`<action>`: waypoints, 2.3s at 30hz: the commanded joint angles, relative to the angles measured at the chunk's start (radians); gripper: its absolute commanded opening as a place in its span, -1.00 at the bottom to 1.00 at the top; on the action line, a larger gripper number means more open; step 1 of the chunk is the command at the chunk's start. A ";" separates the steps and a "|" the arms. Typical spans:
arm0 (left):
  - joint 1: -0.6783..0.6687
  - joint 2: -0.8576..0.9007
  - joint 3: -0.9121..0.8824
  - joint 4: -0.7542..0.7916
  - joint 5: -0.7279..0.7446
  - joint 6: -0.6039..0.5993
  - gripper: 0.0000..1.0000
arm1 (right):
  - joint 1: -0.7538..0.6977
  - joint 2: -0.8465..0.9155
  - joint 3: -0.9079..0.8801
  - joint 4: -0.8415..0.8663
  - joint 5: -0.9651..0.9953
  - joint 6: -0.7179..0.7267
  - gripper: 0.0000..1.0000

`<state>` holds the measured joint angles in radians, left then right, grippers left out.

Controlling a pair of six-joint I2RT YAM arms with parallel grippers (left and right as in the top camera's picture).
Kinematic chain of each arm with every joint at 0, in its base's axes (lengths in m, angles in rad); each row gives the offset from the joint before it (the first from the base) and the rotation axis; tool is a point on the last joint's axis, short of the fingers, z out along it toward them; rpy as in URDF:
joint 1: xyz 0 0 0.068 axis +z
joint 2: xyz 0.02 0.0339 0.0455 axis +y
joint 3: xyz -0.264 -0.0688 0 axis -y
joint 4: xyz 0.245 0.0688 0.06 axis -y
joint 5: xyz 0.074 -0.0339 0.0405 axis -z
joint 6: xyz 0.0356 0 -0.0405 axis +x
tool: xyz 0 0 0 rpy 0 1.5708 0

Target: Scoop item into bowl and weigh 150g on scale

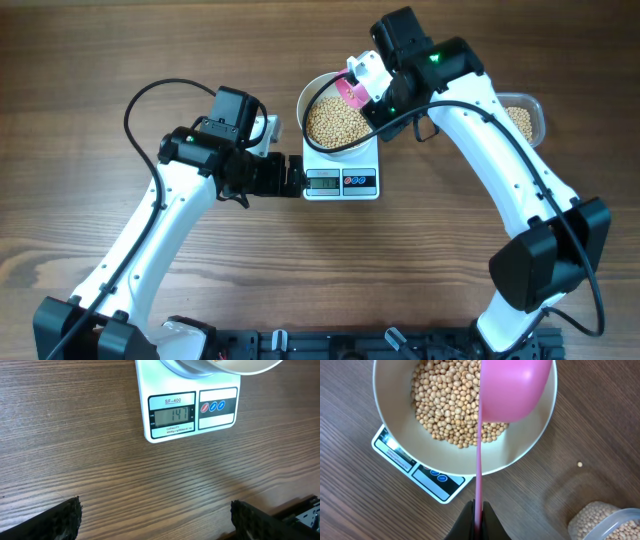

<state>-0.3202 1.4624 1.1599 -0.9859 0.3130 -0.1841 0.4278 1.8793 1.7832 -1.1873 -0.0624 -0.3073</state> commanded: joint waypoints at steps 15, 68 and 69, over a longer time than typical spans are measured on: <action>0.003 0.006 -0.002 0.003 0.008 0.019 1.00 | 0.008 -0.023 0.015 0.013 -0.040 0.010 -0.91; 0.003 0.006 -0.002 0.003 0.008 0.019 1.00 | 0.044 -0.023 0.015 0.025 0.026 -0.008 -0.92; 0.003 0.006 -0.002 0.003 0.008 0.020 1.00 | 0.044 -0.023 0.015 0.026 0.031 -0.008 -0.91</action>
<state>-0.3202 1.4624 1.1599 -0.9859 0.3130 -0.1844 0.4706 1.8793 1.7832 -1.1660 -0.0330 -0.3050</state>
